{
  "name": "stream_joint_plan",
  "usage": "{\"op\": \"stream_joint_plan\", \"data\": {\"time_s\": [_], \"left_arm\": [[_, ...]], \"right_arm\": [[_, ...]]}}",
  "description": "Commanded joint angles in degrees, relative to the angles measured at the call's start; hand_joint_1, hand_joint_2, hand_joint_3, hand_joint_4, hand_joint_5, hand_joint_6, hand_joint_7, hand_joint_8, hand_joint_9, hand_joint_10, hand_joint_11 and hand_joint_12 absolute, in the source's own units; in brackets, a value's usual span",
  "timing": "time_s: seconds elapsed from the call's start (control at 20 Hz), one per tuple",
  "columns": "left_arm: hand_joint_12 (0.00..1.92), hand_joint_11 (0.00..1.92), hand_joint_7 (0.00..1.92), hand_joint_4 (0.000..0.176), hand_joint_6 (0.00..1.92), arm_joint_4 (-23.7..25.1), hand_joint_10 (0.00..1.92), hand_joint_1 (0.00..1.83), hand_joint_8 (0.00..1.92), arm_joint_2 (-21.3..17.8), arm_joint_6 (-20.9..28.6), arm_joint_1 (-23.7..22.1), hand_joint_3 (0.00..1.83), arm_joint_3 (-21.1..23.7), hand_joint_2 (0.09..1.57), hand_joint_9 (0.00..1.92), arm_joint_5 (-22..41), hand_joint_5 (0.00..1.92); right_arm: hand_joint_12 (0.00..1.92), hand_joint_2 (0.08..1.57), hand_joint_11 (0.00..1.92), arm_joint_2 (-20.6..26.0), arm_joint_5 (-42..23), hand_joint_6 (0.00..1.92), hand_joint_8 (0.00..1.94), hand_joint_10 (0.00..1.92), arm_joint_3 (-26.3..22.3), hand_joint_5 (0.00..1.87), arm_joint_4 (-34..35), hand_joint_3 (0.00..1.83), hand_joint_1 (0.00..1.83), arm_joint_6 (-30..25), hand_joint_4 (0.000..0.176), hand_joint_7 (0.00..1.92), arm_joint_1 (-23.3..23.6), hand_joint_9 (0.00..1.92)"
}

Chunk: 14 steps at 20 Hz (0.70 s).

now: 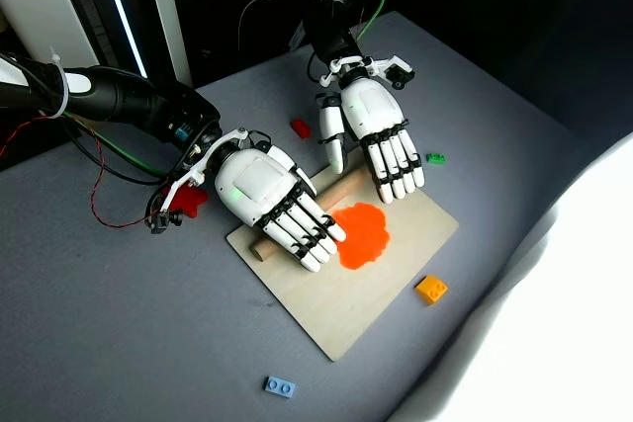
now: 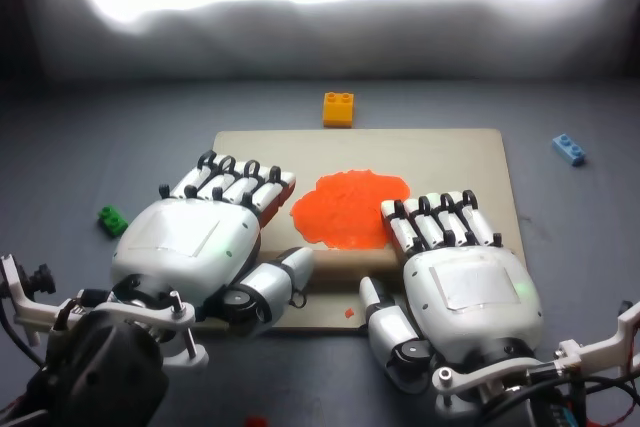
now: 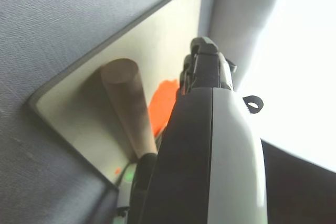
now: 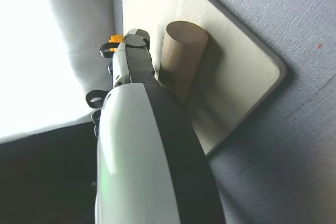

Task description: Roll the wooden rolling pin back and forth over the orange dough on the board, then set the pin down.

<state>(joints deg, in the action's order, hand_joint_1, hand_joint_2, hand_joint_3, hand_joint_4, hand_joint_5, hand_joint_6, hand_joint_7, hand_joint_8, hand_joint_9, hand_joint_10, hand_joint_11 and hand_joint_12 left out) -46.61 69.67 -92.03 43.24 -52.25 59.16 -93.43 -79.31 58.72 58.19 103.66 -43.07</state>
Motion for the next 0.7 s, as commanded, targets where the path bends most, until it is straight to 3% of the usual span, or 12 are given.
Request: {"op": "stream_joint_plan", "data": {"time_s": [0.0,0.65], "left_arm": [[0.20,0.00,0.17,0.000,0.00,3.37,0.00,0.00,0.00,-0.72,-0.42,-0.72,0.00,0.17,1.52,0.11,4.54,0.18],[0.17,0.00,0.17,0.000,0.00,2.61,0.00,0.00,0.00,-4.92,-4.77,-9.70,0.00,1.28,1.52,0.11,-6.20,0.17]], "right_arm": [[0.25,1.57,0.00,-0.07,-3.55,0.00,0.00,0.01,0.22,0.22,-5.71,0.11,0.00,-0.51,0.000,0.20,0.46,0.12],[0.29,1.57,0.00,0.32,-4.27,0.00,0.00,0.01,0.38,0.22,-6.42,0.10,0.00,-1.08,0.000,0.19,2.79,0.13]]}}
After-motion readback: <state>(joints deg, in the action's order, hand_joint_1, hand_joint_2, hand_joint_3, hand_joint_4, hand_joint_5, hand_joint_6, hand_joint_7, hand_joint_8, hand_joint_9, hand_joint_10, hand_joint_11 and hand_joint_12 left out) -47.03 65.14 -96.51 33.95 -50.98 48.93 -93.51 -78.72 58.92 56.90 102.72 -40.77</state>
